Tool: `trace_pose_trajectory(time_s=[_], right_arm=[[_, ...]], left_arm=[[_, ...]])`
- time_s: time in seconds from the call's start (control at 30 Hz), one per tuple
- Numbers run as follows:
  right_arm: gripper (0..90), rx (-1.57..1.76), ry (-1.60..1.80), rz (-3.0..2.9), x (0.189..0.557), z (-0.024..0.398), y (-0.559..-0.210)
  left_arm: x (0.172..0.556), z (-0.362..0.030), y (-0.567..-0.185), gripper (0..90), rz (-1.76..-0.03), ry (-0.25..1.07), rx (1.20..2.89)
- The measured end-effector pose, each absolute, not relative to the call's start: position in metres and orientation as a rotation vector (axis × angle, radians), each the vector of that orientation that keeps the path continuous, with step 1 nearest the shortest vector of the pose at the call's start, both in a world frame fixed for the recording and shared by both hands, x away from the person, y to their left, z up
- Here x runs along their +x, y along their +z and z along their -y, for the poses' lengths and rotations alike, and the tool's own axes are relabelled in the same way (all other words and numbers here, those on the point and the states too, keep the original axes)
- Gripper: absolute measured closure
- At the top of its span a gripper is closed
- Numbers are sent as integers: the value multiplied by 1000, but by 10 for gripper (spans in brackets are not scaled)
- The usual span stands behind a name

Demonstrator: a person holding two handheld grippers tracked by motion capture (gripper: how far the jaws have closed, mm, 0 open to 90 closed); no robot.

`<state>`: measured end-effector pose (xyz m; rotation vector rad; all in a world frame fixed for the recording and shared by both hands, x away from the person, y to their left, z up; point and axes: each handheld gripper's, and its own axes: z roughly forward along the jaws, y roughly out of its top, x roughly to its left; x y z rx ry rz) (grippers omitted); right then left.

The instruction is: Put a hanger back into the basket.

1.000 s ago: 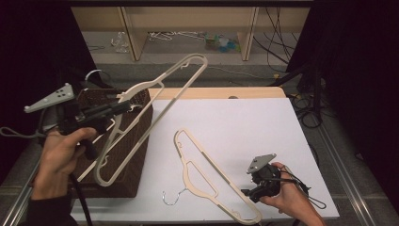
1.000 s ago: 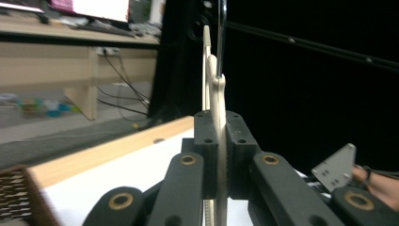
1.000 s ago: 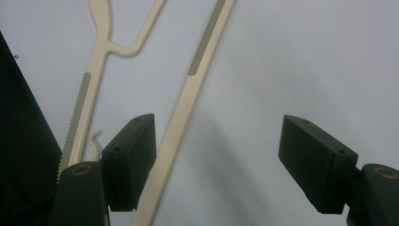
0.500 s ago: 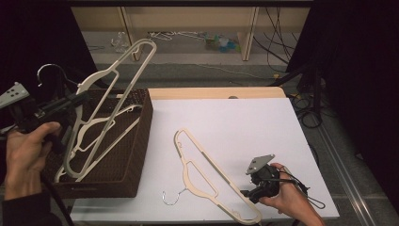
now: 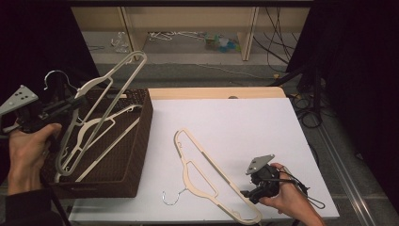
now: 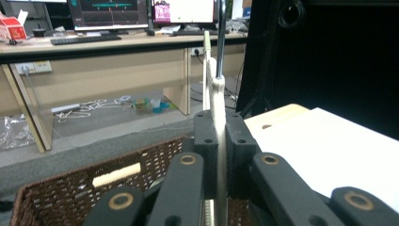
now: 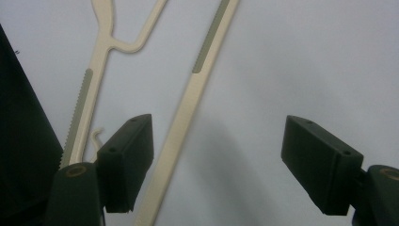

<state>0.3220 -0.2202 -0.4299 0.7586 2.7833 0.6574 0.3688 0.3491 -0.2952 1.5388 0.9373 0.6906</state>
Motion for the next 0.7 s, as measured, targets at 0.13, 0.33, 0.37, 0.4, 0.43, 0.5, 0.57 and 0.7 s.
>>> trace_pose_trajectory(time_s=[0.13,0.33,0.37,0.4,0.43,0.5,0.57,0.7], right_arm=[[251,764,667,-2773,323,221,-430],[228,777,674,-2759,322,221,-431],[228,777,673,-2760,322,221,-431],[229,775,673,-2761,322,221,-431],[229,775,673,-2761,322,221,-431],[230,774,672,-2761,322,221,-431],[232,772,671,-2762,322,221,-431],[234,773,670,-2764,322,220,-431]], left_arm=[[373,-354,-303,853,-948,683,1566],[380,-362,-318,853,-993,658,1569],[382,-363,-321,853,-1001,656,1571],[383,-364,-323,853,-1004,656,1574],[384,-365,-325,853,-1007,651,1572],[385,-368,-329,853,-1013,643,1575],[386,-370,-331,853,-1016,644,1585],[386,-376,-335,853,-1022,603,1589]])
